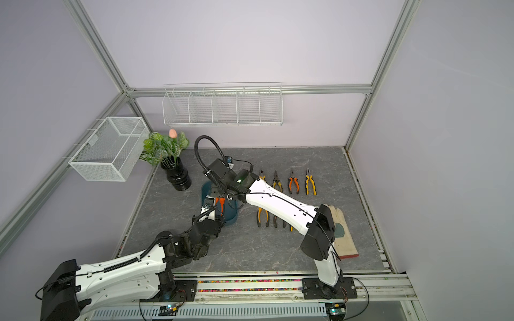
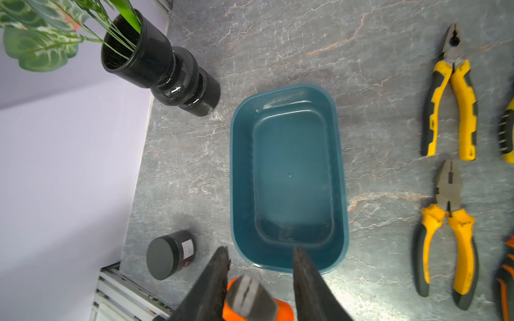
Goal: Take the pliers out of the storage box
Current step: Pick up the pliers from the storage box.
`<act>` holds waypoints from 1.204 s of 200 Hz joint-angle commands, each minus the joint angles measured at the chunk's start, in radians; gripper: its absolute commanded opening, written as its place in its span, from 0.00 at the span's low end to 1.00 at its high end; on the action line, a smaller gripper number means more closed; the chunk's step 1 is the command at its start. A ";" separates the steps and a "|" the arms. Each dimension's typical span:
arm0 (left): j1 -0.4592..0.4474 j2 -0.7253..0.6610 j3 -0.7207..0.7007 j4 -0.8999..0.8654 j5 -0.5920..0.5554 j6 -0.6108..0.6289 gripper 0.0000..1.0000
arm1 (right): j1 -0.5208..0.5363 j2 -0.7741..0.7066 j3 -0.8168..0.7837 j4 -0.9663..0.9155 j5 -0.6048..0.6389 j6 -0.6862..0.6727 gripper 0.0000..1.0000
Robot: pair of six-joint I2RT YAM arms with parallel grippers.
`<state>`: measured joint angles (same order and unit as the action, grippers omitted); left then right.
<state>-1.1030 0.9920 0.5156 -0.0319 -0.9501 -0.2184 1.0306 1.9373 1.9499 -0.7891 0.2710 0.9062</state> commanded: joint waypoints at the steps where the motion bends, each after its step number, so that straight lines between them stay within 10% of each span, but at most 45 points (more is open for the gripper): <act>1: 0.005 0.011 0.021 0.164 -0.054 -0.005 0.00 | 0.023 -0.040 -0.088 -0.005 -0.097 0.026 0.41; 128: 0.005 -0.029 0.010 0.146 0.015 -0.006 0.00 | -0.005 -0.078 -0.191 0.052 -0.095 -0.020 0.07; 181: 0.005 -0.112 -0.005 0.025 0.053 -0.048 0.45 | -0.045 -0.069 -0.110 -0.003 -0.038 -0.092 0.07; 241: 0.005 -0.275 -0.052 -0.099 0.085 -0.097 0.51 | -0.105 -0.073 0.018 -0.069 -0.004 -0.165 0.07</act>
<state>-1.1015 0.7692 0.4892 -0.0578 -0.8688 -0.2741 0.9451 1.8881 1.9057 -0.8337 0.2253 0.7914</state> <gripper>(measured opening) 0.514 0.251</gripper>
